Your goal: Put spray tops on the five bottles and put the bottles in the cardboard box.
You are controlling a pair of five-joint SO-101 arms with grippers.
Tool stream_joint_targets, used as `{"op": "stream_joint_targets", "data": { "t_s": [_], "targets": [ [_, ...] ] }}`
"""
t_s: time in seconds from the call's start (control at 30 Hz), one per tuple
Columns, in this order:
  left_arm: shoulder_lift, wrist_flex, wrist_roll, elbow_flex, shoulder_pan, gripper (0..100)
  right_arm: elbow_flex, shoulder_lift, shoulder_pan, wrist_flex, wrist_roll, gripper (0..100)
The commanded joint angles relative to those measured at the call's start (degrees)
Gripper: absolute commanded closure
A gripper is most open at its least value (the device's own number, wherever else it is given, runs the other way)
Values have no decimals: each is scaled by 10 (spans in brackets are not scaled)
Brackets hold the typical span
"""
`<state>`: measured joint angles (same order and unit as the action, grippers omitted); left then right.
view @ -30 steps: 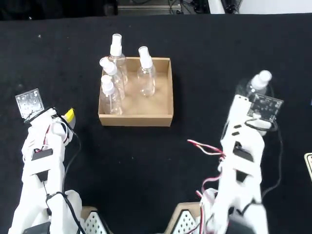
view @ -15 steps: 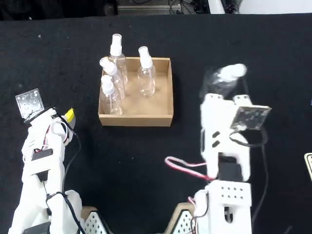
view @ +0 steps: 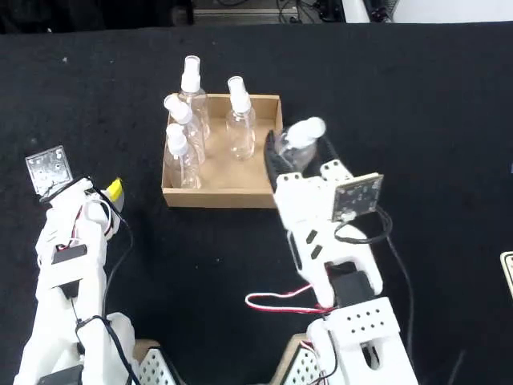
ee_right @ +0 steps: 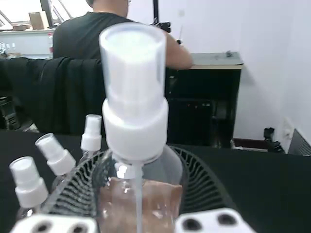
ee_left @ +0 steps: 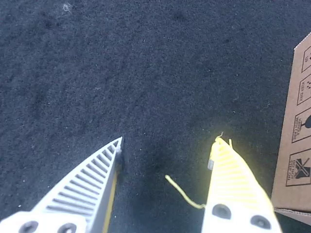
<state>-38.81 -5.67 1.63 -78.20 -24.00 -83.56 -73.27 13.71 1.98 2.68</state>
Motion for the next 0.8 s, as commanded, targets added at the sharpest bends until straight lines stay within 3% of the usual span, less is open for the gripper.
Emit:
{"op": "stream_joint_targets", "data": {
  "t_s": [0.0,0.2,0.77],
  "targets": [
    [-17,12,-4,7,-5,737,12,-21,42,7,-1,987],
    [-17,12,-4,7,-5,737,-4,7,50,82,-9,987],
    [-17,12,-4,7,-5,737,44,364,37,321,-30,988]
  ]
}}
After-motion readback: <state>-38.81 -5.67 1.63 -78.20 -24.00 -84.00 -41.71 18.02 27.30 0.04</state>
